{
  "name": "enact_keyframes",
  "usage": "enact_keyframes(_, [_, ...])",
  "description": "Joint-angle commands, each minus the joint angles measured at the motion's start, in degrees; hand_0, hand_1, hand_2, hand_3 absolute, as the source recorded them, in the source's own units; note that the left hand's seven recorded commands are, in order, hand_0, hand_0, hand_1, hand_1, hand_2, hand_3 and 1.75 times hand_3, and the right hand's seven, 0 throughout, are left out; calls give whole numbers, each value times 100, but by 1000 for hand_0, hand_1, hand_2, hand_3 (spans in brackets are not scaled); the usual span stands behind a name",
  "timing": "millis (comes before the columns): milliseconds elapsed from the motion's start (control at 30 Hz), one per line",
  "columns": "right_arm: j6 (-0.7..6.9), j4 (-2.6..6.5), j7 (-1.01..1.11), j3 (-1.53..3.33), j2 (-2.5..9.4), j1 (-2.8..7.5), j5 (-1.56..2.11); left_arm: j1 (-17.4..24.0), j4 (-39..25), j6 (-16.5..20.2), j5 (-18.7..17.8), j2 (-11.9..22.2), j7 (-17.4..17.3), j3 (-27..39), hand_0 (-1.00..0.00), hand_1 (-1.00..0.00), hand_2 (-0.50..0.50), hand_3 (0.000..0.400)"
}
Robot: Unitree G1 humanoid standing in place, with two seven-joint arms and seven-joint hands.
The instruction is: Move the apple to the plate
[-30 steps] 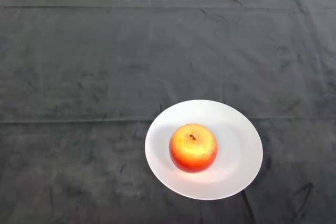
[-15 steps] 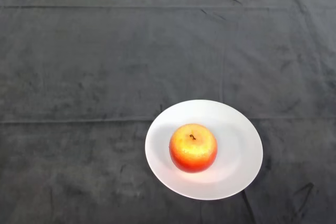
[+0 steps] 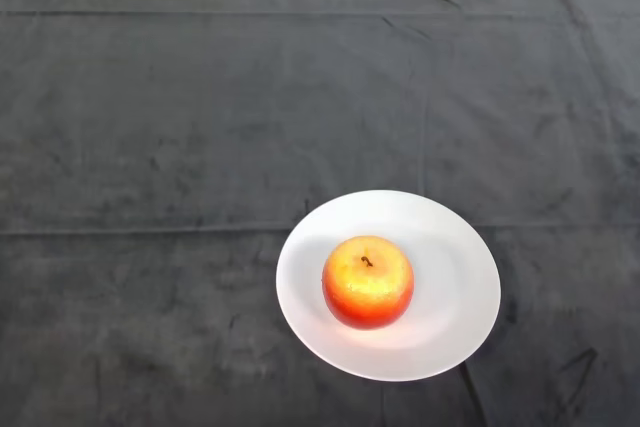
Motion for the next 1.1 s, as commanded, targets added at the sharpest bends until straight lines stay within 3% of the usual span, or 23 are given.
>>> enact_keyframes(33, [-20, 30, 37, -83, -140, -91, 94, -113, 235, 29, 54, 409, -6, 187, 0, 0, 0, 0])
enact_keyframes(1100, [-22, 31, 39, -85, -139, -91, 88, -169, 192, 43, 385, 299, 28, 414, 0, 0, 0, 0])
